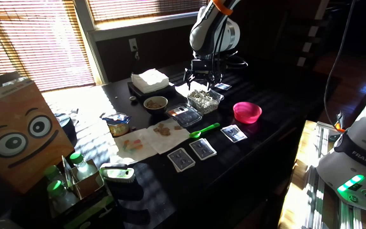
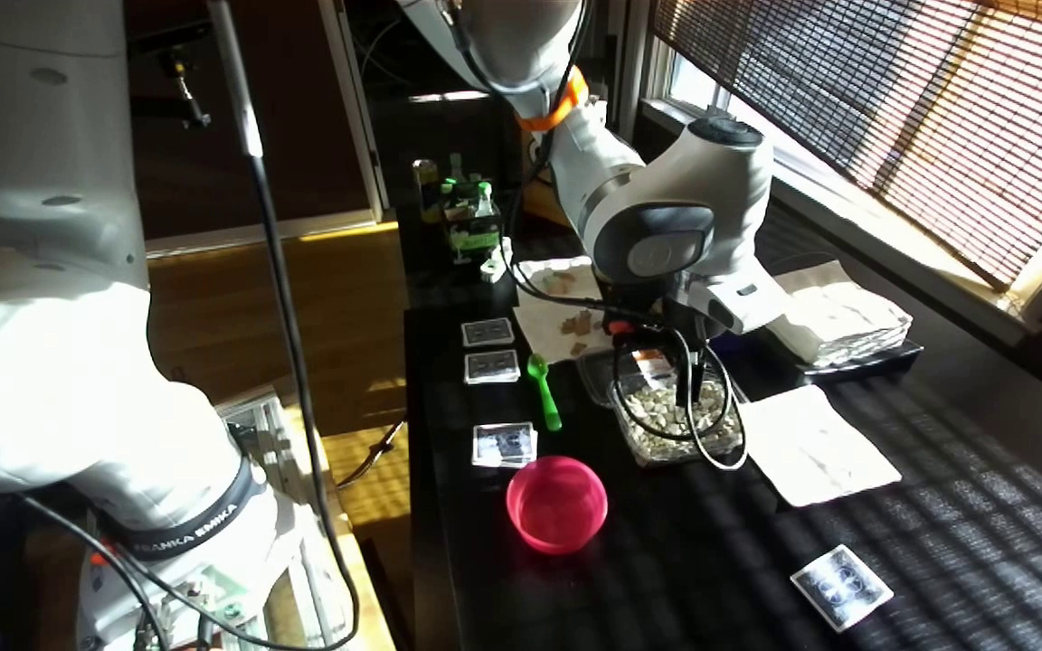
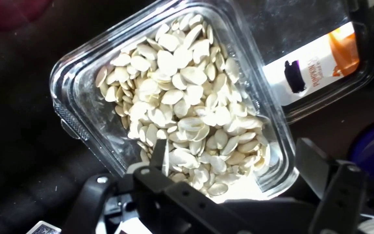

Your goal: Put some of the contents in the bowl on the green spoon

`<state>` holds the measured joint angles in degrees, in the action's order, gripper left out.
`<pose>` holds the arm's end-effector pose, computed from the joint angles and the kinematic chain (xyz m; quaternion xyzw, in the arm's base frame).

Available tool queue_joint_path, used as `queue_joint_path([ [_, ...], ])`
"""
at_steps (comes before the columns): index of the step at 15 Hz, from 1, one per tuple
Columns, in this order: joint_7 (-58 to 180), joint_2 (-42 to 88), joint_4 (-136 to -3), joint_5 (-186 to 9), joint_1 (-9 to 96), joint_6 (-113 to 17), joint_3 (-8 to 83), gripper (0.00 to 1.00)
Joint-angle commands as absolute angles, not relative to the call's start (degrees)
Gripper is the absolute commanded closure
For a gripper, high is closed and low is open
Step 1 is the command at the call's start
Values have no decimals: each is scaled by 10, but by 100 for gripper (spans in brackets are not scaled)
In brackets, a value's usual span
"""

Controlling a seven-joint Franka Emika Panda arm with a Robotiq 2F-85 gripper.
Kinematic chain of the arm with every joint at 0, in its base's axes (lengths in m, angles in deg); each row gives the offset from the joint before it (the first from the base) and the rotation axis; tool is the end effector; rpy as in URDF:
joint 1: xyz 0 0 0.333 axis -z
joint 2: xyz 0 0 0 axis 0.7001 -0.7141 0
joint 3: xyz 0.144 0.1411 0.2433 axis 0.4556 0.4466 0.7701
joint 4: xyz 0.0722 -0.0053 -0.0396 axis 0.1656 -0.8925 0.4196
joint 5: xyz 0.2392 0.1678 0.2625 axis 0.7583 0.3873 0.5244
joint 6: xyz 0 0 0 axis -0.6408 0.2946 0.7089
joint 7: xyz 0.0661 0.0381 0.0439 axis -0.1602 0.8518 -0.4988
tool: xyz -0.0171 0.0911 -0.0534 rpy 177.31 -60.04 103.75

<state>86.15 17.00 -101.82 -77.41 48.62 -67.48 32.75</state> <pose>0.5613 -0.1301 0.2222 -0.9084 0.4126 -0.0644 0.0185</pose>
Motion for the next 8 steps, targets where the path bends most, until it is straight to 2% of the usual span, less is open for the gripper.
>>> queue_joint_path([
  [1,867,145,-1005,-764,478,-682,312,0],
  [8,855,123,-1002,-745,487,-683,318,0],
])
